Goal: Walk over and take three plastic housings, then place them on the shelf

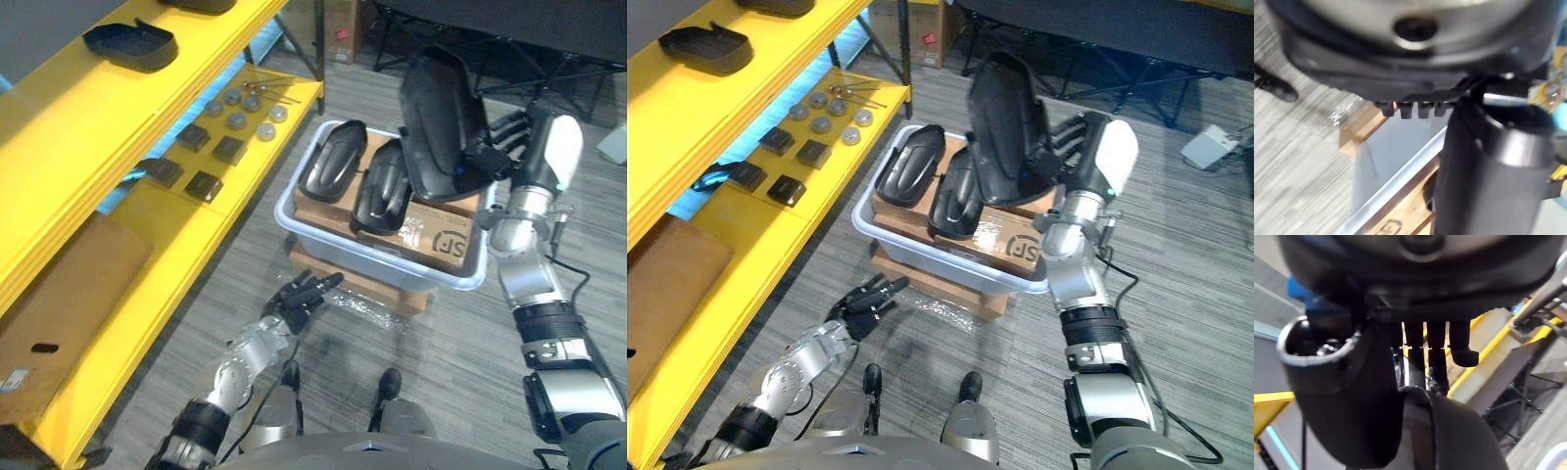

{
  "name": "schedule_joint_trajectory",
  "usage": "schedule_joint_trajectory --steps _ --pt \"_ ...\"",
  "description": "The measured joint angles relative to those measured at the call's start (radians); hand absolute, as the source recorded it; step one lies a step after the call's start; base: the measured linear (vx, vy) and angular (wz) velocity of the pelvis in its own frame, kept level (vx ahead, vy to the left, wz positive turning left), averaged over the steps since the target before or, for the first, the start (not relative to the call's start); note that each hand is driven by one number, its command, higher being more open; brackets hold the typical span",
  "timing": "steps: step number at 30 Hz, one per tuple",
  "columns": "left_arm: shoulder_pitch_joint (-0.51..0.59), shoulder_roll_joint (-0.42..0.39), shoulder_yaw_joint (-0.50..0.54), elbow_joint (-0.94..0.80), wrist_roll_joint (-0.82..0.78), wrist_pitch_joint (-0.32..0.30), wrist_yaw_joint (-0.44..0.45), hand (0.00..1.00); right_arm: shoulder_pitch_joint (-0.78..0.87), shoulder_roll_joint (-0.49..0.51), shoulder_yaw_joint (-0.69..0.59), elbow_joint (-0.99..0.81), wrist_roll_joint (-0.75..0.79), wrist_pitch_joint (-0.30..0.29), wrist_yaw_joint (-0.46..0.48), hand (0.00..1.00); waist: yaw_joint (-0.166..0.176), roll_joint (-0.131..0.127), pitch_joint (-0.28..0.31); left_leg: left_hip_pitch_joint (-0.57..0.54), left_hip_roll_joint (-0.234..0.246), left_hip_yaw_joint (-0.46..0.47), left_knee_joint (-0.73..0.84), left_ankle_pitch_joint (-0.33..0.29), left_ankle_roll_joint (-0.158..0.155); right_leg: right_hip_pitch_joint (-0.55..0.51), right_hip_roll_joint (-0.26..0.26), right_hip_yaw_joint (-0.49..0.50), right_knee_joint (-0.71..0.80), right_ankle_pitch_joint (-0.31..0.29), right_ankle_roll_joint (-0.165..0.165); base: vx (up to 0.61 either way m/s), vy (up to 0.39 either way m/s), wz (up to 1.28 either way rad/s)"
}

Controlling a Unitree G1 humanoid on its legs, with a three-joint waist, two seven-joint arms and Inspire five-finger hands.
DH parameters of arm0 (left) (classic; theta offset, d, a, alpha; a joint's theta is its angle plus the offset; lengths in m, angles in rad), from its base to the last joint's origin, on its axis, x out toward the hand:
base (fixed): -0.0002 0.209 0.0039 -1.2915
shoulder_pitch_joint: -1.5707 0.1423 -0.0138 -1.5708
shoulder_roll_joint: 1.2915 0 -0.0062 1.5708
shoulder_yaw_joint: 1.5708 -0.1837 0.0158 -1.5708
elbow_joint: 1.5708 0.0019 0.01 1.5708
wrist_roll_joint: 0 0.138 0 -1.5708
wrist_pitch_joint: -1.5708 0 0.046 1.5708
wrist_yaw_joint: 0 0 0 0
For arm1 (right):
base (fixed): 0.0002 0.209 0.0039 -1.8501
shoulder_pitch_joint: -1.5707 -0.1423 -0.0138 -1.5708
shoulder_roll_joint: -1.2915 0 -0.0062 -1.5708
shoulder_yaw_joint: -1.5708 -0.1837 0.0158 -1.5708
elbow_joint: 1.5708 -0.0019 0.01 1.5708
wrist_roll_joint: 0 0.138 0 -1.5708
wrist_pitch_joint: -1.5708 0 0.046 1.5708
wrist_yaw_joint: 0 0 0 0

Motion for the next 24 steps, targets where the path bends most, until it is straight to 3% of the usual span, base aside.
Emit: schedule_joint_trajectory --steps 8,12,17,24 --pt "-0.168 -0.036 -0.012 0.03 -0.172 -0.031 0.0 1.0 0.0 0.046 0.087 -0.032 -0.048 -0.113 0.039 0.0 -0.029 -0.007 -0.029 0.039 0.004 0.032 -0.02 0.0 -0.002 0.011 0.004 0.031 -0.001 0.002 -0.002 -0.02 0.001 -0.13" --pt "-0.173 -0.054 -0.018 0.025 -0.286 -0.1 -0.002 1.0 0.003 0.05 0.126 -0.032 -0.082 -0.16 0.06 0.0 -0.032 -0.007 -0.037 0.046 0.004 0.038 -0.033 0.004 -0.003 0.012 0.006 0.037 -0.007 0.005 -0.002 -0.01 0.001 -0.05" --pt "-0.18 -0.075 -0.029 -0.059 -0.392 -0.263 -0.017 1.0 0.023 0.1 0.169 -0.032 -0.086 -0.203 0.064 0.0 -0.029 -0.007 -0.037 0.048 0.001 0.032 -0.033 0.005 -0.005 0.023 0.01 0.03 -0.019 0.01 -0.004 0.0 0.001 0.02" --pt "-0.192 -0.077 -0.036 -0.088 -0.424 -0.319 -0.046 1.0 0.051 0.158 0.219 -0.032 -0.084 -0.226 0.054 0.0 -0.025 -0.013 -0.043 0.061 0.0 0.031 -0.039 0.006 -0.005 0.035 0.01 0.029 -0.02 0.009 -0.004 0.0 0.0 0.01"
